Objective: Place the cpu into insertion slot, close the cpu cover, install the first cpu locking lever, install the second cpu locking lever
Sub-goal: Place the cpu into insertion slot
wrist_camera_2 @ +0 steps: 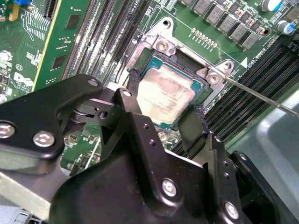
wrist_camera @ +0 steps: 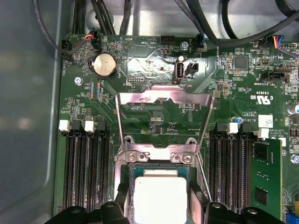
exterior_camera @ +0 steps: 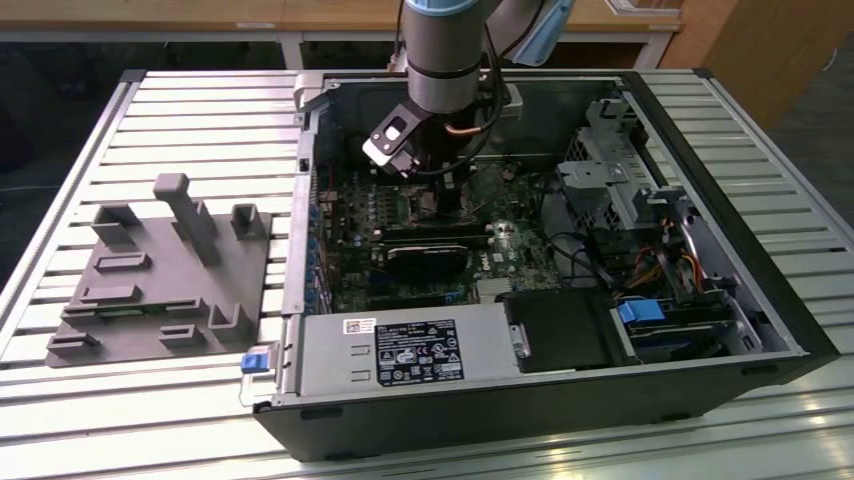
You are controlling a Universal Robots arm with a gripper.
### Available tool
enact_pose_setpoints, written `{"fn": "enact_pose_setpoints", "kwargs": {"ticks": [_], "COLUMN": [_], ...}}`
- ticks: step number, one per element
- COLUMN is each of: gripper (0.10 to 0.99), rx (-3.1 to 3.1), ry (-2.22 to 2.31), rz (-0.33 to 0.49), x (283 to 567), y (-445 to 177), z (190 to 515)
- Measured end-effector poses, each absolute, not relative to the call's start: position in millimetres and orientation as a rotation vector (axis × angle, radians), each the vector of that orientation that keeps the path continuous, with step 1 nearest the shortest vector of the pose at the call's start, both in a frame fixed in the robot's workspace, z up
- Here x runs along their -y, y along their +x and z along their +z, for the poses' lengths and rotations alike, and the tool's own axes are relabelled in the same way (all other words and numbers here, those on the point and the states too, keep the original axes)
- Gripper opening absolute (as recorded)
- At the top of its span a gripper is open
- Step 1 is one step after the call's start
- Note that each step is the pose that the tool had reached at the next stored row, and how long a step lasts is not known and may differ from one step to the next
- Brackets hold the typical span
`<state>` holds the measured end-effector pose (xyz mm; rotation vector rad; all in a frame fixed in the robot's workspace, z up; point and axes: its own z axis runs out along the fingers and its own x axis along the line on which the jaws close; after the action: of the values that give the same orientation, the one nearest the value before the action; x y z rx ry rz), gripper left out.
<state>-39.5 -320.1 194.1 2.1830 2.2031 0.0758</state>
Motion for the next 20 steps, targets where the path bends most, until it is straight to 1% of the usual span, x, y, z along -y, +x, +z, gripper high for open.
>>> {"fn": "enact_pose_setpoints", "kwargs": {"ticks": [20], "gripper": [0.612], "rx": [-2.207], "ry": [2.187], "rz": [0.085], "x": [319.7], "y": [-38.9], "z": [196.7]}}
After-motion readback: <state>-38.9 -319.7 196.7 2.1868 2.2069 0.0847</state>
